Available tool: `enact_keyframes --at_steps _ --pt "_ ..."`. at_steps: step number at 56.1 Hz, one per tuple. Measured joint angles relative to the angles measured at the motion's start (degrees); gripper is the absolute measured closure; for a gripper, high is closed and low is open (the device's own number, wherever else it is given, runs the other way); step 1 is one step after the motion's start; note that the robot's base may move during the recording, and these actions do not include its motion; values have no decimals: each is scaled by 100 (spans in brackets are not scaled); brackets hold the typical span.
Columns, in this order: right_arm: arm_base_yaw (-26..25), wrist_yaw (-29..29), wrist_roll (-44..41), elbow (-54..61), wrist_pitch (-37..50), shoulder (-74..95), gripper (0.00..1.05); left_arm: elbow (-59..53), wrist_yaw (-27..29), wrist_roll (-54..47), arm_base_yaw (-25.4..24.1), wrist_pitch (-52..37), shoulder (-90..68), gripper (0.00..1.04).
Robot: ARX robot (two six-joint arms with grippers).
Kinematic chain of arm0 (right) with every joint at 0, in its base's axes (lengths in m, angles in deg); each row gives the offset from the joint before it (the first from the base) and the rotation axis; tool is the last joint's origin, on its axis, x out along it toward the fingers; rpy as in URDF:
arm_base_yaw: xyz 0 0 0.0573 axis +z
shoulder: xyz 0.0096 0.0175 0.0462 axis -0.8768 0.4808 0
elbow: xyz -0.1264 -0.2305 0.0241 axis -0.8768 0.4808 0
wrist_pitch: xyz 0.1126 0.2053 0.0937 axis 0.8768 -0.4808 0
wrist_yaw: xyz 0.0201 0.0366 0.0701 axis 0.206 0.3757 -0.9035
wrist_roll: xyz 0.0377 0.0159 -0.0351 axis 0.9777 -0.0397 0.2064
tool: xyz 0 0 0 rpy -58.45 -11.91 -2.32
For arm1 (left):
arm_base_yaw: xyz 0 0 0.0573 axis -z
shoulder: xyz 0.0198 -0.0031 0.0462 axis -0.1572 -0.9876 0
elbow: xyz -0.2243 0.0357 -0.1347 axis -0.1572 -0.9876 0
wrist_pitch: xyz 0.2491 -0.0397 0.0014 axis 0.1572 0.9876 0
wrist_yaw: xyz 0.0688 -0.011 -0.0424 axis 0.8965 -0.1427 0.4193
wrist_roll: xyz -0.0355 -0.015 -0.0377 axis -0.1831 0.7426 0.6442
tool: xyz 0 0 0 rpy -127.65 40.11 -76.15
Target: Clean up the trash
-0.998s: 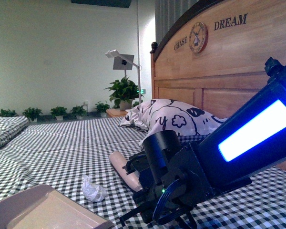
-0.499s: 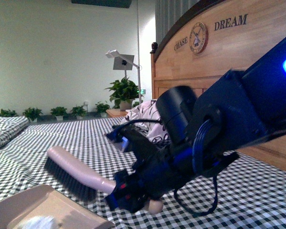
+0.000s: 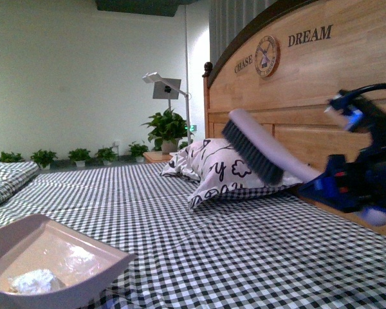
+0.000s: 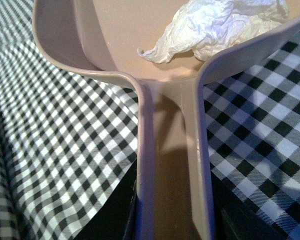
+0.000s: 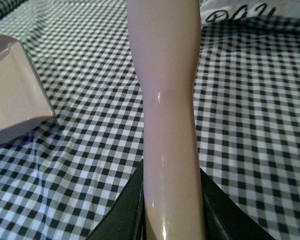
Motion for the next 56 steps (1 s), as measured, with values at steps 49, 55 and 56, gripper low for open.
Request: enact_keyframes --at_steps 49,55,56 --pt "-601 1421 2050 2085 -815 -5274 84 -1473 767 2149 321 -24 4557 78" --pt "-225 1967 2048 2269 -1012 -5720 84 -1611 767 2330 321 330 5276 78" --pt "-170 2039 2048 2297 -1051 -5779 84 -1635 767 2363 321 369 5362 78"
